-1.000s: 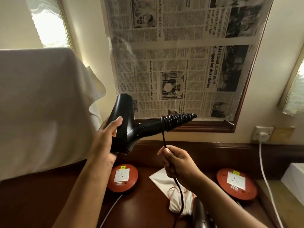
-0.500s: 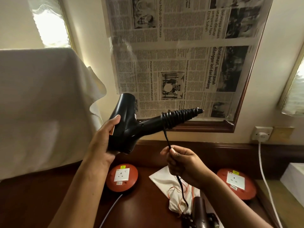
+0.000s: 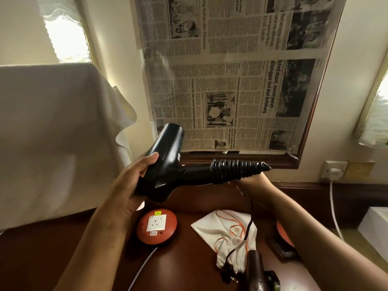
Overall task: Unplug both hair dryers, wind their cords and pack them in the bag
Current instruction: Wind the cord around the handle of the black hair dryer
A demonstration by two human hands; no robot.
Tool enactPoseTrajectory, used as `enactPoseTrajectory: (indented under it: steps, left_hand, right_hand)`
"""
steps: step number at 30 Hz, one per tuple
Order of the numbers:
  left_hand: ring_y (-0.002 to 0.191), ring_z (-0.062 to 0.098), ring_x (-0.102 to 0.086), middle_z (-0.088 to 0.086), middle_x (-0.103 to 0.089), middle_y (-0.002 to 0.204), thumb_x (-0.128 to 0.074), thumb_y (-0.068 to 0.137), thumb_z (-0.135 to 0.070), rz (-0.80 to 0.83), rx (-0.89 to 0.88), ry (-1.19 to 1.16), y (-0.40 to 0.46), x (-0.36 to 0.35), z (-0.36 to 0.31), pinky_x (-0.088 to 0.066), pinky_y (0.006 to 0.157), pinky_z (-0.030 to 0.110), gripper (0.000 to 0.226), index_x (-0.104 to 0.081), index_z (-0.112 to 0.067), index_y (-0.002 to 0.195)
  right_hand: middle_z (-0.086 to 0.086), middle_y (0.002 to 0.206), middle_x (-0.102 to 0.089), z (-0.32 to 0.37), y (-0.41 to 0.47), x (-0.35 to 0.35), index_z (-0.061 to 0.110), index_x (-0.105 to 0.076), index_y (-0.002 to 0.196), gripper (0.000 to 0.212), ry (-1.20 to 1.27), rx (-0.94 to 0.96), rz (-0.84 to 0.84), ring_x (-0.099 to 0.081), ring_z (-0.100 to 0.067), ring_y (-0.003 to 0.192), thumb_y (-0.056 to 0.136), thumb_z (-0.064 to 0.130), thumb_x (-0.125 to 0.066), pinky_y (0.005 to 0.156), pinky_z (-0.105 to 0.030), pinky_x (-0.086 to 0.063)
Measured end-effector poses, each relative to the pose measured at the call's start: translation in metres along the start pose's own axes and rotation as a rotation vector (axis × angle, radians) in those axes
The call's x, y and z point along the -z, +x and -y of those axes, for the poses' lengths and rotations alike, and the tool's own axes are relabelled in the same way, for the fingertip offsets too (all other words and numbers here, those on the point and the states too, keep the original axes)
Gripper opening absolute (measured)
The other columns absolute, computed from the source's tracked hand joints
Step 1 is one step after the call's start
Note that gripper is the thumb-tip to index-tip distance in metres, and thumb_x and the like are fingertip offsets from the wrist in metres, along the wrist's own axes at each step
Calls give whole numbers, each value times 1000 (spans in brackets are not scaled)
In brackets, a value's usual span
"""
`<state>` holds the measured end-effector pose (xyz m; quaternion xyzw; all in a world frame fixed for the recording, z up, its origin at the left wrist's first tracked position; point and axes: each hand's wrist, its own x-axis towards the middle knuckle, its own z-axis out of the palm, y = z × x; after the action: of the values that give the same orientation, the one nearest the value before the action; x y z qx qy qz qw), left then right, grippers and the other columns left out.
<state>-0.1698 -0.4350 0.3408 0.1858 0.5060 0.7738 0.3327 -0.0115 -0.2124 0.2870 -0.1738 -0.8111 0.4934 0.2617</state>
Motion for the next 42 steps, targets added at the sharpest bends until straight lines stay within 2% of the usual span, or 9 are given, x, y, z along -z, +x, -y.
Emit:
enactPoseTrajectory:
  steps: [4,7,14,17,21,27,32,39,42]
  left_hand:
    - [72,24,-69,14,-71,93,-64,73,-23,53,16,38,0,4,2,-58,66,31,51,-61,-6,121]
    - [75,26,-68,16,-70,100,-72,71,-20,53,-28,128,2,7,2,-58,63,31,53,-63,-14,122]
    - [90,28,-71,12,-70,109,-82,50,-39,89,-42,378,6,4,7,-57,64,31,77,-61,-31,124]
    - [91,27,-70,8,-64,112,-80,48,-49,44,-59,510,7,3,12,-56,65,30,75,-58,-39,119]
    - [96,21,-62,-2,-57,110,-79,70,-40,27,-105,595,10,-3,22,-53,65,24,58,-47,-42,119]
    - [95,16,-59,2,-56,116,-68,84,-30,-53,-189,657,18,-2,34,-48,56,13,57,-46,-31,136]
    - [98,25,-62,8,-58,120,-68,85,-30,-85,-184,619,24,2,40,-53,64,25,57,-46,-28,137]
    - [92,21,-65,5,-61,111,-67,87,-29,-155,-222,522,24,1,51,-55,60,26,49,-49,-25,133]
    - [93,20,-66,1,-64,104,-67,87,-26,-212,-274,448,24,-2,56,-57,69,30,42,-53,-25,127]
  right_hand:
    - [13,58,-56,19,23,19,16,-60,64,31,-266,146,155,-53,9,51,77,-12,-66,55,-10,-39]
    - [6,63,-63,28,32,30,10,-68,69,12,-288,145,221,-57,8,55,78,9,-74,59,-8,-45]
    - [8,53,-55,48,34,34,15,-63,56,42,-627,68,339,-49,2,49,64,54,-78,49,-12,-38]
    - [8,55,-55,55,30,30,19,-61,56,38,-759,112,327,-50,-1,53,71,50,-76,48,-11,-36]
    - [7,57,-55,60,25,24,14,-63,62,32,-756,170,278,-50,-3,55,79,39,-73,48,-8,-37]
    - [7,65,-58,57,23,15,13,-68,71,29,-770,191,294,-53,-5,62,87,37,-65,55,-14,-36]
    - [3,69,-61,53,18,11,12,-68,74,28,-753,192,291,-54,-5,63,90,33,-61,56,-15,-35]
    - [3,73,-60,50,7,4,12,-66,80,21,-657,129,208,-60,-15,72,94,20,-53,58,-19,-44]
    - [5,68,-57,46,-1,-1,8,-69,87,23,-508,60,128,-53,-10,60,92,10,-47,49,-12,-38]
